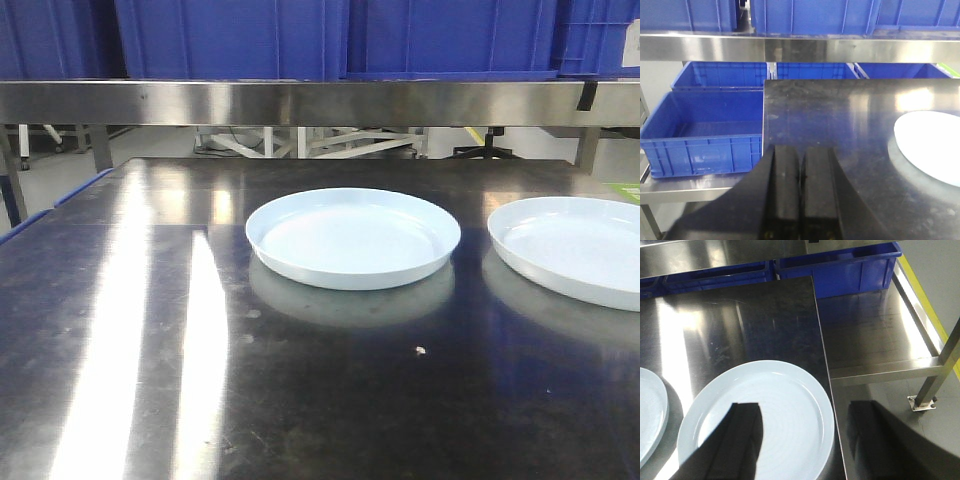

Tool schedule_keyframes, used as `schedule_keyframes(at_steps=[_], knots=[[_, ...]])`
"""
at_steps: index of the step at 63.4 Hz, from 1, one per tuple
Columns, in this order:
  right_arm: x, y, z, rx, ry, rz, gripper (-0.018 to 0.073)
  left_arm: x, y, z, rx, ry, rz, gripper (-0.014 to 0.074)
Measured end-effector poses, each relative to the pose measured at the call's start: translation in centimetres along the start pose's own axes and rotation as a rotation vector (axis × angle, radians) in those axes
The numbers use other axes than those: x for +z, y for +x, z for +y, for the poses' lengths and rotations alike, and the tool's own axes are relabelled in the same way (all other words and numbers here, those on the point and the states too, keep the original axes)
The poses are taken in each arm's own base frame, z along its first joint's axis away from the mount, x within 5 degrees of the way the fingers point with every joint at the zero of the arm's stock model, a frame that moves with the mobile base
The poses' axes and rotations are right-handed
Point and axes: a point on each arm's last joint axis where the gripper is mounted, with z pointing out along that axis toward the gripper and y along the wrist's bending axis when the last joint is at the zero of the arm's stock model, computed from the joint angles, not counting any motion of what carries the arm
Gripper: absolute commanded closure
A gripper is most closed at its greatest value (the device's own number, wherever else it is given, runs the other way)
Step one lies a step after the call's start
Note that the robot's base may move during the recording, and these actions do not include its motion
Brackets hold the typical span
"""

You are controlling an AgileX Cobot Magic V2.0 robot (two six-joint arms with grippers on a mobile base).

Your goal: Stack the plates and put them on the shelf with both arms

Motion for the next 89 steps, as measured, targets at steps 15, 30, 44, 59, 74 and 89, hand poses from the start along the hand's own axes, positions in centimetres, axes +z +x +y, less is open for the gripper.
schedule_keyframes(at_steps=[15, 30, 44, 59, 74, 89], knots=[[0.0, 0.0, 0.0, 0.0, 0.0, 0.002, 0.025, 0.0, 0.0, 0.0, 0.0, 0.001, -0.004, 0.0512], [0.0, 0.4, -0.1, 0.0, 0.009, 0.048, 0.0489, 0.0, 0.0, 0.0, 0.0, 0.001, -0.004, 0.0512], [0.0, 0.5, -0.1, 0.0, 0.01, 0.052, 0.0445, 0.0, 0.0, 0.0, -0.002, 0.001, -0.004, 0.0513], [0.0, 0.5, -0.1, 0.0, 0.011, 0.058, 0.015, 0.0, 0.0, 0.0, -0.002, 0.001, -0.004, 0.0513], [-0.1, 1.1, -0.2, 0.0, 0.023, 0.12, 0.0148, 0.0, 0.0, 0.0, -0.002, 0.001, -0.004, 0.0513], [0.0, 2.1, -0.4, 0.0, 0.046, 0.235, 0.0148, 0.1, 0.3, 0.0, -0.001, 0.002, 0.0, 0.0513]])
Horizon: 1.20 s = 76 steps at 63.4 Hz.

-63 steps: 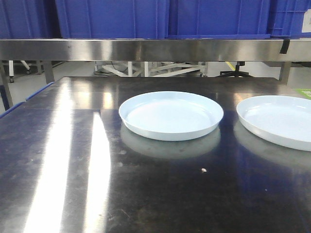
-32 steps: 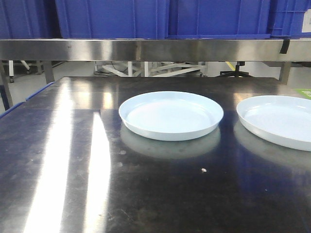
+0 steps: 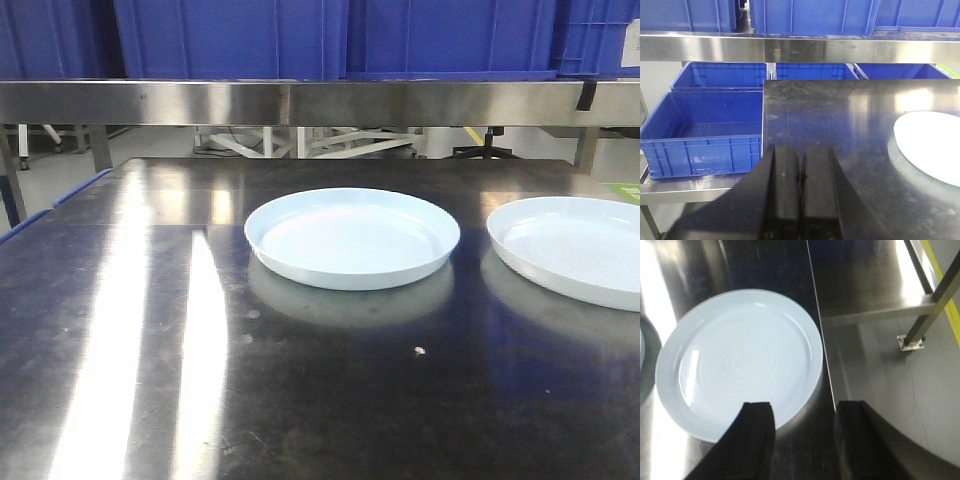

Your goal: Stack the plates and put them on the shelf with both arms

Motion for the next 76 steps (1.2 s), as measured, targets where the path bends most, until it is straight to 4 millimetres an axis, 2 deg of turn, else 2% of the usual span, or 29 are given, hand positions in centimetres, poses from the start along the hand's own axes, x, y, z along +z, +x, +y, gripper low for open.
schedule_keyframes(at_steps=[16, 28, 40, 47, 58, 76], knots=[[2.9, 0.0, 0.0, -0.013, 0.023, 0.093, 0.0148, 0.0, 0.0, 0.0, 0.0, 0.0, 0.0, 0.0513], [5.7, -2.2, 0.2, -0.027, 0.039, 0.13, 0.0148, 0.0, 0.0, 0.0, 0.0, 0.0, 0.0, 0.0513], [9.0, -4.5, -0.6, 0.0, 0.077, 0.156, 0.0148, 0.0, 0.0, 0.0, 0.0, 0.0, -0.001, 0.0513], [10.9, -5.1, -0.9, 0.009, 0.091, 0.186, 0.0148, 0.0, 0.0, 0.0, 0.0, 0.0, -0.001, 0.0513], [13.3, -5.1, -1.0, 0.008, 0.098, 0.24, 0.0148, 0.0, 0.0, 0.0, 0.0, 0.001, -0.003, 0.0513], [15.5, -3.9, -1.3, 0.007, 0.108, 0.311, 0.0148, 0.0, 0.0, 0.0, 0.0, 0.0, -0.002, 0.0513]])
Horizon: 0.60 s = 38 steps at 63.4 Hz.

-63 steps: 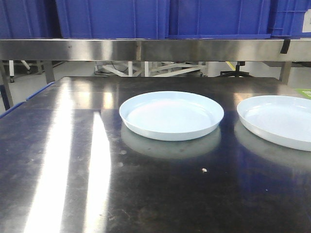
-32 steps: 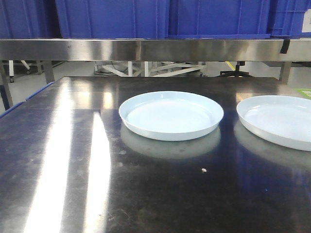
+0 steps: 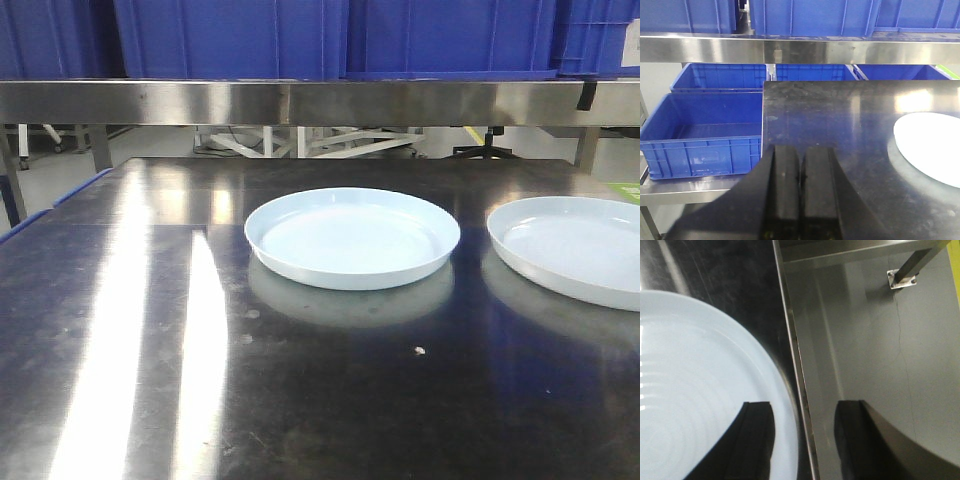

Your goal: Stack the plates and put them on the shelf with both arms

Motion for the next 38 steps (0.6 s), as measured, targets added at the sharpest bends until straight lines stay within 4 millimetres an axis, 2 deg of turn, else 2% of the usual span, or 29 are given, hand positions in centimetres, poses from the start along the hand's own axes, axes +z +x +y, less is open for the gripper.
schedule_keyframes(at_steps=[38], knots=[[2.0, 0.4, 0.0, -0.003, 0.007, 0.046, 0.0148, 0.0, 0.0, 0.0, 0.0, 0.0, 0.0, 0.0513]])
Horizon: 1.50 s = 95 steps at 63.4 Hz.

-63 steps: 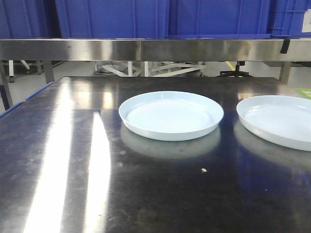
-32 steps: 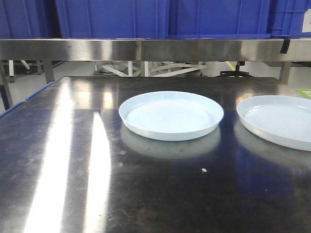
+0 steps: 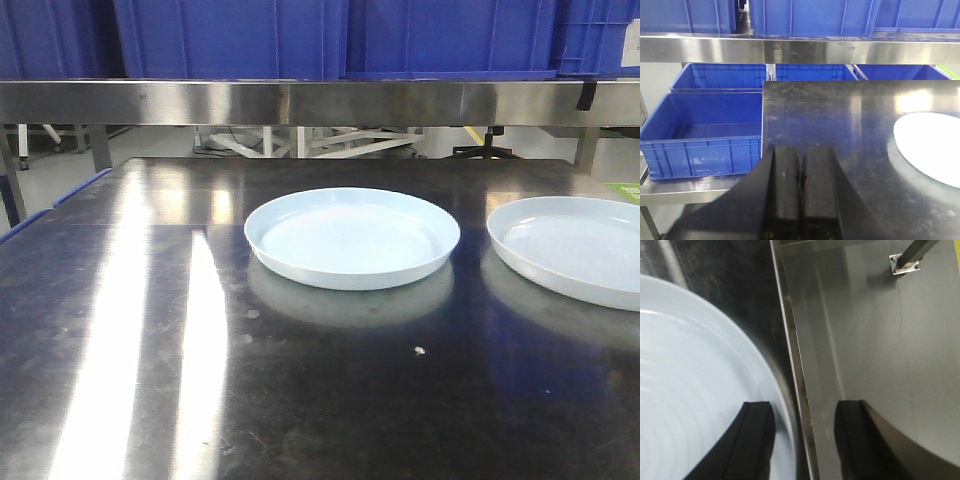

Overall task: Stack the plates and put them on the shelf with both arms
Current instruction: 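Grasp the rim of the second white plate with the right gripper and lift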

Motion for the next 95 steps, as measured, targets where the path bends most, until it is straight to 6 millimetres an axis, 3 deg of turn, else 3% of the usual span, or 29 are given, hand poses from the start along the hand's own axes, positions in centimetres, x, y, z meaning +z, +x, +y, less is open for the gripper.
schedule_keyframes(at_steps=[8, 18, 22, 37, 62, 78, 95], knots=[[0.1, 0.0, 0.0, 0.0, 0.0, 0.001, 0.0204, 0.0, 0.0, 0.0, 0.0, 0.0, 0.0, 0.0513], [0.1, -0.1, 0.0, 0.0, -0.001, -0.007, 0.053, 0.0, 0.0, 0.0, 0.0, 0.0, 0.0, 0.0513], [0.0, -0.2, 0.0, 0.002, -0.003, -0.013, 0.0487, 0.0, 0.0, 0.0, 0.0, 0.0, 0.0, 0.0513], [-1.0, -0.7, 0.1, 0.004, -0.013, -0.065, 0.051, 0.0, 0.0, 0.0, 0.0, 0.0, 0.0, 0.0513], [-8.9, -2.0, 0.5, 0.0, -0.06, -0.332, 0.051, 0.0, 0.0, 0.0, 0.0, 0.0, 0.0, 0.0513], [-11.2, -1.7, 4.0, -0.033, -0.184, -0.383, 0.051, 0.0, 0.0, 0.0, 0.0, 0.0, 0.0, 0.0513], [-12.9, -3.0, 11.4, -0.179, -0.351, -0.415, 0.051, 0.0, 0.0, 0.0, 0.0, 0.0, 0.0, 0.0513]])
